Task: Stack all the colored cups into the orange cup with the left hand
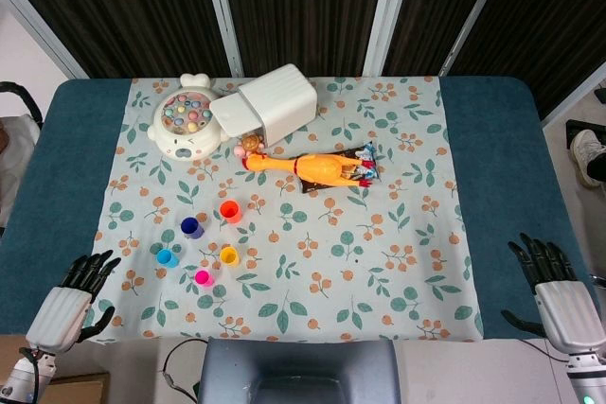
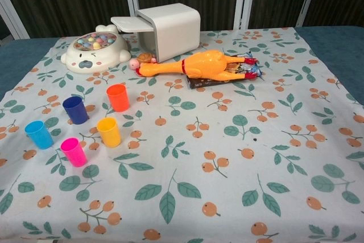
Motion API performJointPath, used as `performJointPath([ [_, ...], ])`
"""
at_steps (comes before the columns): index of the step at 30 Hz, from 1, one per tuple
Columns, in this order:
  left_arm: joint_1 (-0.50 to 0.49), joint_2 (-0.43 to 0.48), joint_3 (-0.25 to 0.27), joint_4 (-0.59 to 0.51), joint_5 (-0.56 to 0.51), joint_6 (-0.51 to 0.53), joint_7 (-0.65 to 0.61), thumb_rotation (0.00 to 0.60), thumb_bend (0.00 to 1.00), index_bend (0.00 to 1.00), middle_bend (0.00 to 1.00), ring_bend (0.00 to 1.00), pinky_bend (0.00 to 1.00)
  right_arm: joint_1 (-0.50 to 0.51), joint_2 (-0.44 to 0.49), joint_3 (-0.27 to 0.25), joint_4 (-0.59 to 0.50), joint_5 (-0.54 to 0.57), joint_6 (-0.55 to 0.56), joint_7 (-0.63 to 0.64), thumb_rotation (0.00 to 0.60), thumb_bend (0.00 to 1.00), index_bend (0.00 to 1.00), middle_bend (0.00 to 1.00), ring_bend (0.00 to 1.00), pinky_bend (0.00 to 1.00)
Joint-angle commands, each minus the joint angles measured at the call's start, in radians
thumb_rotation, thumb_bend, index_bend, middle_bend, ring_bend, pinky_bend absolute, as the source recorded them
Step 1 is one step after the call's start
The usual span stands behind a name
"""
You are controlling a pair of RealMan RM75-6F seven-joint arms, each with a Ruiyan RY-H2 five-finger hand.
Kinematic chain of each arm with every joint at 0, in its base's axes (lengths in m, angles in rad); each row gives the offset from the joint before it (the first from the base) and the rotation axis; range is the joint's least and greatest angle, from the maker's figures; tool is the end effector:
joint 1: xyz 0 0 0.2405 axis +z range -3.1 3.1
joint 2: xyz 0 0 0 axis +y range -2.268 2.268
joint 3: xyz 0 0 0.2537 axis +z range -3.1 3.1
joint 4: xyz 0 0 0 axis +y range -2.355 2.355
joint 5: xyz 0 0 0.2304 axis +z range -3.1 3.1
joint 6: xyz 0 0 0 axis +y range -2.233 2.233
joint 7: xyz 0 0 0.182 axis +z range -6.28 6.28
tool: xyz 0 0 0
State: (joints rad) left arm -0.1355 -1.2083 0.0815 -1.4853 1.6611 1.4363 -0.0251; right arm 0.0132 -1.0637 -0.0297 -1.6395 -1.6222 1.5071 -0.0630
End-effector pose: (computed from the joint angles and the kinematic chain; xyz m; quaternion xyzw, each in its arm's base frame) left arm -0.3133 0.2024 0.0809 -0.6866 -0.3817 -0.3680 0.4975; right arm -0.3163 -0.1784 0.1360 0.6432 -0.3728 0.3459 0.5725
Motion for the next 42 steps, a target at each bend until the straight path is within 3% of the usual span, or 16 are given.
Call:
performJointPath([
  [1,-0.002,-0.01,-0.008,0.003,-0.003,0.004,-0.008,0.6,0.39,0.0,0.0,0.0,0.07,0.001,0.001,0.0,-0.001,-0.001,-0.002,0.003,0.6,0.2,0.0,0.0,0.0,0.0],
  [3,-0.005,-0.033,-0.026,0.014,-0.003,0.023,-0.018,0.6,0.39,0.0,0.0,0.0,0.1,0.001,0.002,0.001,0.0,0.002,-0.002,0.002,0.6,0.21,0.0,0.0,0.0,0.0],
  [5,-0.011,-0.073,-0.061,0.029,-0.008,0.056,-0.028,0.6,0.39,0.0,0.06,0.09,0.23,0.003,0.003,0.004,-0.001,0.011,-0.007,0.002,0.6,0.21,0.0,0.0,0.0,0.0],
  [6,-0.018,-0.094,-0.081,0.033,-0.008,0.072,-0.032,0.6,0.39,0.0,0.16,0.23,0.39,0.003,0.003,0.006,-0.001,0.013,-0.007,0.002,0.6,0.21,0.0,0.0,0.0,0.0],
  [8,-0.046,-0.138,-0.124,0.029,-0.018,0.078,-0.066,0.6,0.39,0.0,0.54,0.67,0.79,0.005,0.002,0.009,0.0,0.018,-0.01,-0.002,0.6,0.21,0.0,0.0,0.0,0.0],
  [9,-0.063,-0.148,-0.138,0.011,-0.031,0.058,-0.096,0.6,0.39,0.03,0.75,0.87,0.94,0.006,0.001,0.01,0.0,0.021,-0.011,-0.004,0.6,0.21,0.0,0.0,0.0,0.0],
  [10,-0.089,-0.158,-0.16,-0.011,-0.057,0.023,-0.127,0.6,0.39,0.1,0.91,0.98,1.0,0.006,0.001,0.012,-0.001,0.025,-0.013,-0.004,0.6,0.21,0.0,0.0,0.0,0.0],
  [13,-0.159,-0.15,-0.189,-0.055,-0.133,-0.125,-0.113,0.6,0.39,0.21,1.0,1.0,1.0,0.007,-0.002,0.015,-0.003,0.029,-0.013,-0.007,0.6,0.2,0.0,0.0,0.0,0.0],
  [16,-0.242,-0.145,-0.228,-0.114,-0.265,-0.303,-0.026,0.6,0.38,0.18,1.0,1.0,1.0,0.009,-0.004,0.018,-0.002,0.035,-0.017,-0.012,0.6,0.21,0.0,0.0,0.0,0.0],
  [20,-0.309,-0.199,-0.269,-0.108,-0.415,-0.399,0.109,0.6,0.38,0.18,1.0,1.0,1.0,0.014,-0.005,0.023,-0.003,0.046,-0.026,-0.014,0.6,0.2,0.0,0.0,0.0,0.0],
  [30,-0.393,-0.324,-0.308,-0.018,-0.627,-0.419,0.322,0.6,0.36,0.21,1.0,1.0,1.0,0.014,0.003,0.026,-0.005,0.053,-0.026,0.002,0.6,0.21,0.0,0.0,0.0,0.0],
  [34,-0.403,-0.341,-0.305,0.01,-0.656,-0.409,0.351,0.6,0.36,0.27,1.0,1.0,1.0,0.012,0.005,0.026,-0.004,0.051,-0.022,0.012,0.6,0.21,0.0,0.0,0.0,0.0],
  [42,-0.411,-0.36,-0.299,0.045,-0.664,-0.384,0.364,0.6,0.36,0.3,1.0,1.0,1.0,0.012,0.007,0.024,-0.004,0.046,-0.02,0.018,0.6,0.2,0.0,0.0,0.0,0.0],
])
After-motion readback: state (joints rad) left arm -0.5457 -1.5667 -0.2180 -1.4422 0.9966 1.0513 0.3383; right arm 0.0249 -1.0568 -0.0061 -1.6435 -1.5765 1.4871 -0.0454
